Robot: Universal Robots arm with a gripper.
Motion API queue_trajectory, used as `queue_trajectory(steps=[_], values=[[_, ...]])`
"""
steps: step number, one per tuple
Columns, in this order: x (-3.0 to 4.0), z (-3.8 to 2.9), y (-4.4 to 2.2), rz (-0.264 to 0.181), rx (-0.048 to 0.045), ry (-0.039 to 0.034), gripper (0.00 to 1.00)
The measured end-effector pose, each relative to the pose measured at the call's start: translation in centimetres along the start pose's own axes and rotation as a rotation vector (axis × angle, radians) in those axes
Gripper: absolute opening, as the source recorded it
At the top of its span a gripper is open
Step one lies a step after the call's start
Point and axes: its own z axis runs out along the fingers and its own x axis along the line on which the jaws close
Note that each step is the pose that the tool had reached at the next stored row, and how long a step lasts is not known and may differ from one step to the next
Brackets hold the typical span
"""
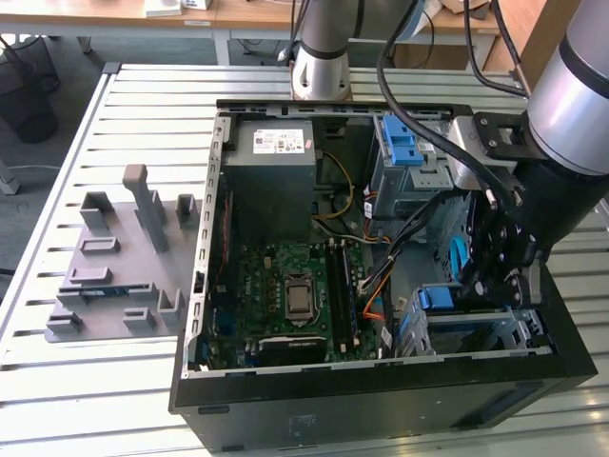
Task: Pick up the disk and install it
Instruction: 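Insert the second disk wire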
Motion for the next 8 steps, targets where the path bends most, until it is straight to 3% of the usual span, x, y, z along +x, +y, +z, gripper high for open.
queue_trajectory(steps=[1, 8], values=[[0.00, -0.13, 0.00, 0.000, 0.0001, 0.0004, 0.24], [-0.01, -0.78, 0.00, 0.000, 0.0000, 0.0004, 0.24]])
